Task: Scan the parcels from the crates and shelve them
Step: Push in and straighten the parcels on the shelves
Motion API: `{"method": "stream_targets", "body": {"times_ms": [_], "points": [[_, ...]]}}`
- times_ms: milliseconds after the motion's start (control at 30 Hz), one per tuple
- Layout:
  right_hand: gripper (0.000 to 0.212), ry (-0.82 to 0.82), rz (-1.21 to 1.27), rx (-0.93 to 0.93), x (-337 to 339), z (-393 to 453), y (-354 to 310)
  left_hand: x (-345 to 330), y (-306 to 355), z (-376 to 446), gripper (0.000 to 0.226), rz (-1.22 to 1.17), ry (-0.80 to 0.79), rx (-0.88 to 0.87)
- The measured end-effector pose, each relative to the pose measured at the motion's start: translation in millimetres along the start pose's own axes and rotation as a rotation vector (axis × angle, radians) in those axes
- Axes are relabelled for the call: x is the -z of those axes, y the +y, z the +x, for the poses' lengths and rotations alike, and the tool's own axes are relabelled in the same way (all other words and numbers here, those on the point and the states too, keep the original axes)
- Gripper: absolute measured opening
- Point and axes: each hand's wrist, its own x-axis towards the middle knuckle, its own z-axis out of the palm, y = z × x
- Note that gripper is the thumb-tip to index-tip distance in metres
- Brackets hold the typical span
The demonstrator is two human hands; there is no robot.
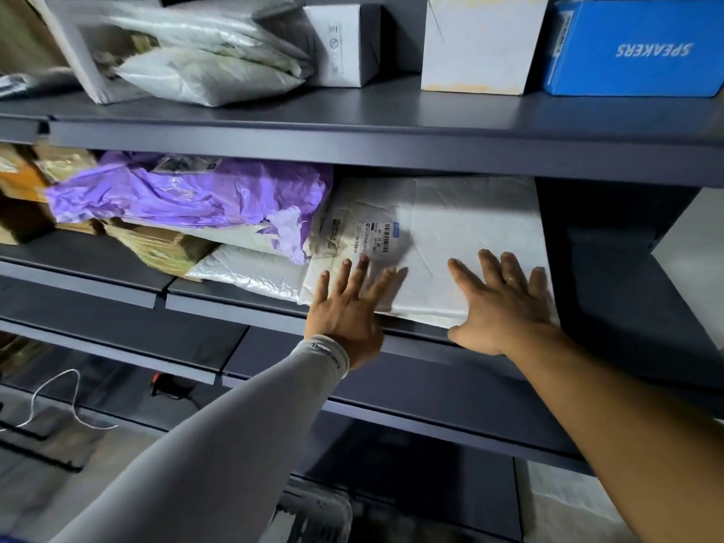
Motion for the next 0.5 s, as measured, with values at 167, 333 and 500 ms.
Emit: {"method": "stream_targets", "body": {"times_ms": [167, 333, 500], "points": [[0.111, 0.09, -0.003, 0.101, 9, -13, -34, 13, -18, -29, 0.097, 0.011, -0.027, 0.032], [0.101, 0.147, 0.039, 0.164, 15, -30, -69, 11, -45, -70, 0.095, 0.018, -0.048, 0.066], [0.096, 0.273, 0.065, 0.187, 30, -51, -111, 22, -105, -99, 0.089, 0.087, 0.028, -0.015]]}}
